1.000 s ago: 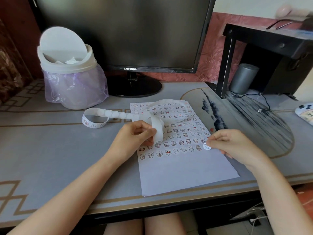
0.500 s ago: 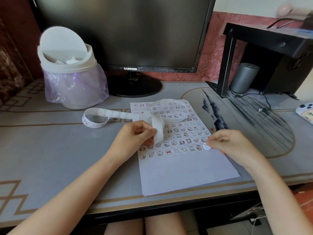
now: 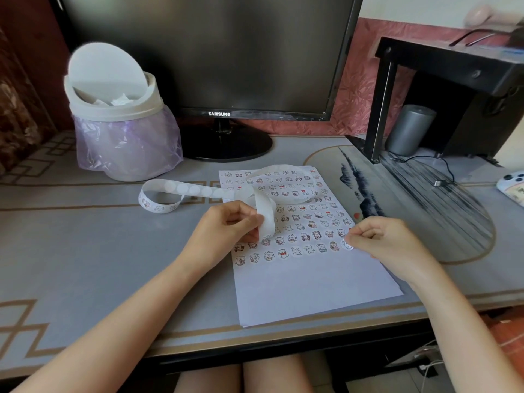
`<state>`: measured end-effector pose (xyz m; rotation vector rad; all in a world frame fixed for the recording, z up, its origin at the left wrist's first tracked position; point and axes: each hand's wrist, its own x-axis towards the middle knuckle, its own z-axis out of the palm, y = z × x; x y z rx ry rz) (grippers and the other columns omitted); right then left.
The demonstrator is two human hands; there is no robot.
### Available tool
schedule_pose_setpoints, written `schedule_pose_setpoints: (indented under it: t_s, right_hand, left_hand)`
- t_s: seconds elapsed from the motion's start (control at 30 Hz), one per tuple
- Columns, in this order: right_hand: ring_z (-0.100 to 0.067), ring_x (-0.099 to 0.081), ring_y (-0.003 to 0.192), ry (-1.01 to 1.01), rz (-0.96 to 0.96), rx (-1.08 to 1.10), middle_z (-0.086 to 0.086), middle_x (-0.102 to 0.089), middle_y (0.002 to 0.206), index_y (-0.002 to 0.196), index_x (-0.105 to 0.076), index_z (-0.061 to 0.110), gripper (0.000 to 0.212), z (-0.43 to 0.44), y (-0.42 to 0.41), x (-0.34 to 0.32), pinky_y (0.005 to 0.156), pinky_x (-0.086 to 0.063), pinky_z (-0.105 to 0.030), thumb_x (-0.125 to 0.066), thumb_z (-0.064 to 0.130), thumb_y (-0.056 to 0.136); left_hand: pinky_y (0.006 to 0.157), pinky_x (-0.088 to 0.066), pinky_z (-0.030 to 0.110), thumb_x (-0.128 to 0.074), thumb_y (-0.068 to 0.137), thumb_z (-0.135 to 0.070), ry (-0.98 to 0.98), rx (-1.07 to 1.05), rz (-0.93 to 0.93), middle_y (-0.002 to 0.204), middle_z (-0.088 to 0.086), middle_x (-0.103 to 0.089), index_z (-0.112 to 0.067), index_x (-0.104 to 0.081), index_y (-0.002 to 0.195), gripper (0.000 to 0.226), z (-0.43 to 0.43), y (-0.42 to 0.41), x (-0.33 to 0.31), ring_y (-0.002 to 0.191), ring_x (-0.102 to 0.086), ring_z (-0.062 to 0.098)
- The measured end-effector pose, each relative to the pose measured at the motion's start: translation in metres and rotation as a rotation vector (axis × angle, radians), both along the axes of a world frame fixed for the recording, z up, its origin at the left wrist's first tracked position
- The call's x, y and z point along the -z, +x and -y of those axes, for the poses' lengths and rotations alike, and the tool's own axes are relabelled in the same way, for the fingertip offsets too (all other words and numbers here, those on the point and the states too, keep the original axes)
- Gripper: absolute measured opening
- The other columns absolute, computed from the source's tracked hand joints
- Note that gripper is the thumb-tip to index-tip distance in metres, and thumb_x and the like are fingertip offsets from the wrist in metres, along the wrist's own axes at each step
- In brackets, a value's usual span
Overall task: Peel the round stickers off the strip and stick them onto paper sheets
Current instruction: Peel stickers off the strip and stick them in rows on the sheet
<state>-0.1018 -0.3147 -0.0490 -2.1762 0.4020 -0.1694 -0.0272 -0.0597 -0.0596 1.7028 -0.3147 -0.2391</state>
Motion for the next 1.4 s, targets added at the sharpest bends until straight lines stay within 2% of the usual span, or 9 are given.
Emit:
schedule_pose_setpoints:
  t_s: [0.3, 0.47, 0.6, 0.7, 0.83, 0.97, 1.1, 1.23, 1.4]
  right_hand:
    - [0.000, -0.046, 0.049, -0.090, 0.059, 0.030, 0.003, -0.063, 0.064, 0.070, -0.067, 0.019, 0.012, -0.005, -0.001, 0.006, 0.055, -0.034, -0.022, -0.075, 0.012, 0.076]
    - [0.005, -0.048, 0.048, -0.153, 0.085, 0.028, 0.008, -0.058, 0.061, 0.070, -0.067, 0.021, 0.012, -0.004, -0.005, 0.008, 0.054, -0.033, -0.025, -0.077, 0.017, 0.075]
    - [0.006, -0.049, 0.052, -0.144, 0.096, 0.039, 0.005, -0.058, 0.065, 0.083, -0.063, 0.018, 0.018, -0.003, -0.005, 0.007, 0.056, -0.032, -0.023, -0.079, 0.019, 0.074]
    - [-0.001, -0.048, 0.056, -0.147, 0.080, 0.045, 0.005, -0.058, 0.069, 0.089, -0.058, 0.018, 0.022, -0.002, -0.003, 0.008, 0.057, -0.034, -0.025, -0.076, 0.017, 0.077]
    - [-0.006, -0.046, 0.057, -0.176, 0.088, 0.055, 0.006, -0.059, 0.073, 0.087, -0.061, 0.016, 0.008, 0.000, -0.003, 0.007, 0.055, -0.033, -0.024, -0.069, 0.016, 0.084]
    - [-0.006, -0.049, 0.059, -0.163, 0.089, 0.080, 0.006, -0.061, 0.072, 0.084, -0.061, 0.020, 0.020, -0.003, -0.001, 0.008, 0.057, -0.035, -0.027, -0.075, 0.032, 0.077]
    - [-0.008, -0.051, 0.059, -0.204, 0.070, 0.084, 0.007, -0.060, 0.067, 0.081, -0.060, 0.021, 0.019, -0.001, 0.002, 0.013, 0.061, -0.037, -0.029, -0.077, 0.030, 0.077]
    - [-0.008, -0.049, 0.058, -0.150, 0.094, 0.090, 0.005, -0.060, 0.069, 0.080, -0.062, 0.020, 0.013, 0.003, 0.002, 0.013, 0.058, -0.034, -0.027, -0.074, 0.021, 0.080]
    - [-0.010, -0.047, 0.057, -0.026, 0.072, 0.038, 0.000, -0.059, 0.072, 0.084, -0.063, 0.015, 0.020, 0.002, -0.004, 0.008, 0.055, -0.035, -0.025, -0.079, 0.019, 0.074]
  left_hand:
    - [0.074, -0.054, 0.020, -0.065, 0.088, -0.017, 0.031, 0.008, 0.005, 0.067, -0.001, -0.069, -0.010, -0.065, 0.079, 0.011, 0.000, 0.001, 0.002, 0.064, -0.065, 0.011]
    - [0.068, -0.050, 0.013, -0.064, 0.089, -0.018, 0.061, 0.006, 0.023, 0.067, -0.003, -0.069, -0.008, -0.066, 0.081, 0.013, 0.000, 0.001, 0.001, 0.062, -0.064, 0.008]
    - [0.069, -0.051, 0.014, -0.064, 0.089, -0.018, 0.066, 0.007, 0.021, 0.068, -0.002, -0.070, -0.009, -0.066, 0.081, 0.012, 0.000, 0.001, 0.002, 0.063, -0.064, 0.008]
    - [0.067, -0.049, 0.014, -0.064, 0.089, -0.017, 0.061, 0.007, 0.015, 0.065, -0.002, -0.068, -0.009, -0.065, 0.079, 0.013, 0.000, 0.001, 0.002, 0.061, -0.062, 0.008]
    - [0.069, -0.051, 0.015, -0.064, 0.089, -0.017, 0.058, 0.008, 0.010, 0.065, -0.002, -0.068, -0.010, -0.064, 0.079, 0.013, 0.000, 0.001, 0.002, 0.061, -0.063, 0.009]
    - [0.075, -0.053, 0.020, -0.064, 0.089, -0.018, 0.060, 0.003, 0.007, 0.067, -0.001, -0.069, -0.011, -0.065, 0.078, 0.013, 0.000, 0.001, 0.002, 0.064, -0.064, 0.011]
    - [0.080, -0.054, 0.024, -0.064, 0.089, -0.018, 0.059, 0.001, -0.001, 0.068, -0.001, -0.069, -0.012, -0.065, 0.078, 0.012, 0.000, 0.001, 0.003, 0.066, -0.065, 0.012]
    - [0.076, -0.053, 0.019, -0.064, 0.089, -0.018, 0.065, -0.001, 0.002, 0.067, -0.002, -0.069, -0.012, -0.064, 0.078, 0.012, 0.000, 0.000, 0.002, 0.065, -0.064, 0.010]
    - [0.082, -0.054, 0.027, -0.064, 0.089, -0.018, 0.062, -0.002, -0.001, 0.068, -0.001, -0.069, -0.012, -0.065, 0.078, 0.012, -0.001, 0.001, 0.002, 0.067, -0.065, 0.013]
